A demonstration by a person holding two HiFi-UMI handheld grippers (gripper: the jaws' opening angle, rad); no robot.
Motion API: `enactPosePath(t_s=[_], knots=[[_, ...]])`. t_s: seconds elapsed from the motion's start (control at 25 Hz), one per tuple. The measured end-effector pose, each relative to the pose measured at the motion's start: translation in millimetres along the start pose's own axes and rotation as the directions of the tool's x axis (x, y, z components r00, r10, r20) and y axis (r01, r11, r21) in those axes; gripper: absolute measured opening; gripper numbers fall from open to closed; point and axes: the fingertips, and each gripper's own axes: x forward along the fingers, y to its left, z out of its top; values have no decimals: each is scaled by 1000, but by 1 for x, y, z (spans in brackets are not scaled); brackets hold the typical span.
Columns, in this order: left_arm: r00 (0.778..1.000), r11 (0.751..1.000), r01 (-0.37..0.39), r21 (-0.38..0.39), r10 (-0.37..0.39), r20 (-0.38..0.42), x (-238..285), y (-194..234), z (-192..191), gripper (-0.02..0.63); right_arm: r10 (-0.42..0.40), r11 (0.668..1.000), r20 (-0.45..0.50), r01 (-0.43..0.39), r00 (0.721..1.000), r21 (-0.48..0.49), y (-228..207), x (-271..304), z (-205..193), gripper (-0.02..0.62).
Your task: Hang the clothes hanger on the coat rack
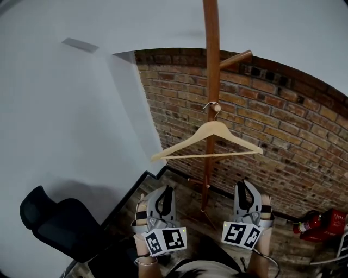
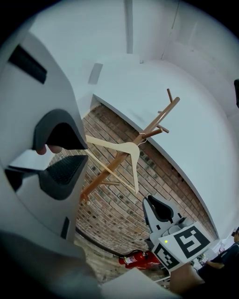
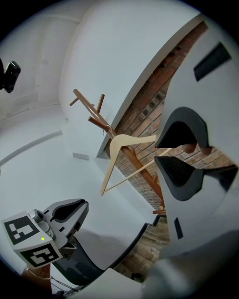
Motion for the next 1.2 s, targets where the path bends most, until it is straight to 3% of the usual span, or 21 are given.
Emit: enactPosePath(t_s=[1.2], knots=[[1000,999,11,-33,-10,25,-82,-27,4,15,-40,998,19,39,999,48,3,-86,5,39]])
